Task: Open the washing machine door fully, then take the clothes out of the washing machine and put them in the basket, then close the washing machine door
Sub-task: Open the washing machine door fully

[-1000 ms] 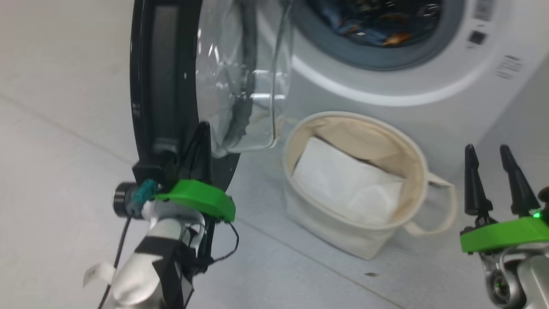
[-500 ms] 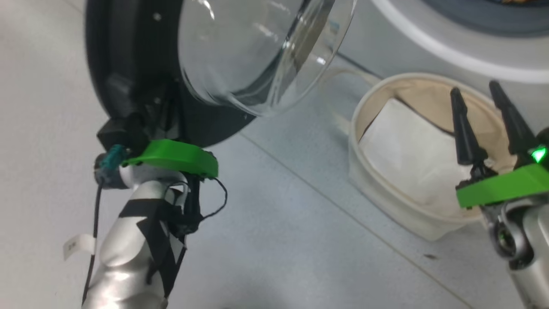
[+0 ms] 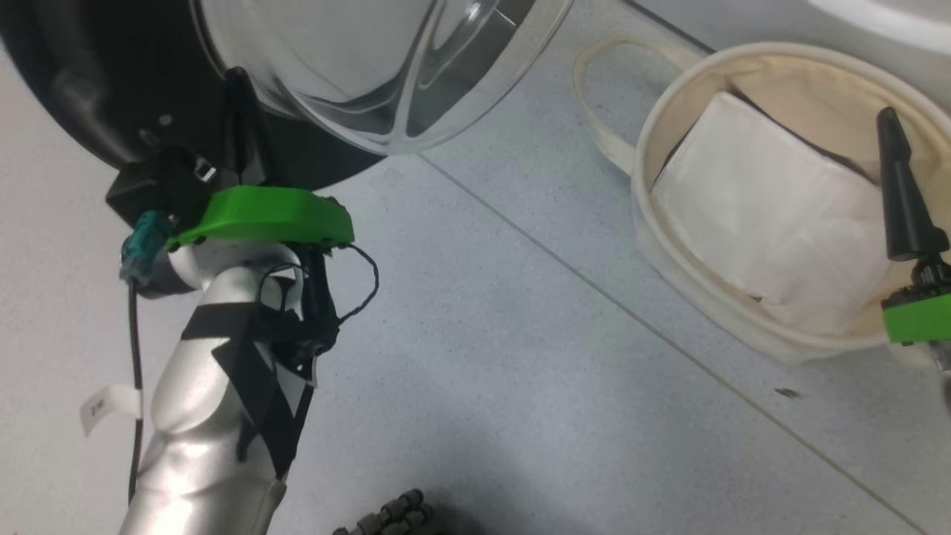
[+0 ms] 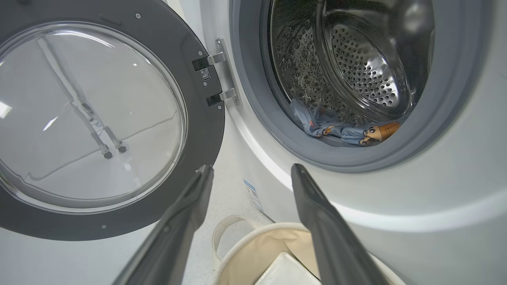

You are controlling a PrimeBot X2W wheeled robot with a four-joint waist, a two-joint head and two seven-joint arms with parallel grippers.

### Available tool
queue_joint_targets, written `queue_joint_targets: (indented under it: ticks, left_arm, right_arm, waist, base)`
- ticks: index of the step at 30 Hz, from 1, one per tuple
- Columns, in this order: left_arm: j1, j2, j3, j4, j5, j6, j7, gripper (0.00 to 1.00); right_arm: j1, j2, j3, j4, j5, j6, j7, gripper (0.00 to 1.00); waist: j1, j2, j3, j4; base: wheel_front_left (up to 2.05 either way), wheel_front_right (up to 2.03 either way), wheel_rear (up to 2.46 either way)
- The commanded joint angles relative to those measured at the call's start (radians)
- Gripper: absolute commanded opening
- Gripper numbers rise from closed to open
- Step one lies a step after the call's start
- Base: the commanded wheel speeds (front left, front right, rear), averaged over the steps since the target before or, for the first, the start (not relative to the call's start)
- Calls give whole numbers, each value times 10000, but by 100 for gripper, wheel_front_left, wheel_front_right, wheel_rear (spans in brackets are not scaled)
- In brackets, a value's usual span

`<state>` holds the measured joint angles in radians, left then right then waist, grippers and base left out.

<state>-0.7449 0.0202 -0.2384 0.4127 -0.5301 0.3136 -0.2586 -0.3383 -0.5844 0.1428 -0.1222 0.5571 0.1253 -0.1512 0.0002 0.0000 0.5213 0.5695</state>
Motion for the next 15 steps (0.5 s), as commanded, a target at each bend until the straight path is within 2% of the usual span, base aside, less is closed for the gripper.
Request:
queue_joint_targets:
  ticks: [1, 5, 15]
  left_arm:
    - [-334, 304, 285, -336, -19, 33, -30, 0]
    - [-379, 302, 516, -354, -171, 195, -31, 0]
    - [-752, 301, 1433, 213, -274, 56, -31, 0]
  right_arm:
    - [235, -235, 65, -411, 53, 54, -37, 100]
    - [422, -419, -94, -606, 164, 54, -23, 100]
    - [526, -532, -183, -880, 184, 54, 139, 100]
  waist:
    - [-2, 0, 125, 3]
    - [-2, 0, 256, 12]
    - [-2, 0, 409, 12]
  base:
    - [-3, -3, -3]
    - [-1, -1, -1]
    - [0, 0, 0]
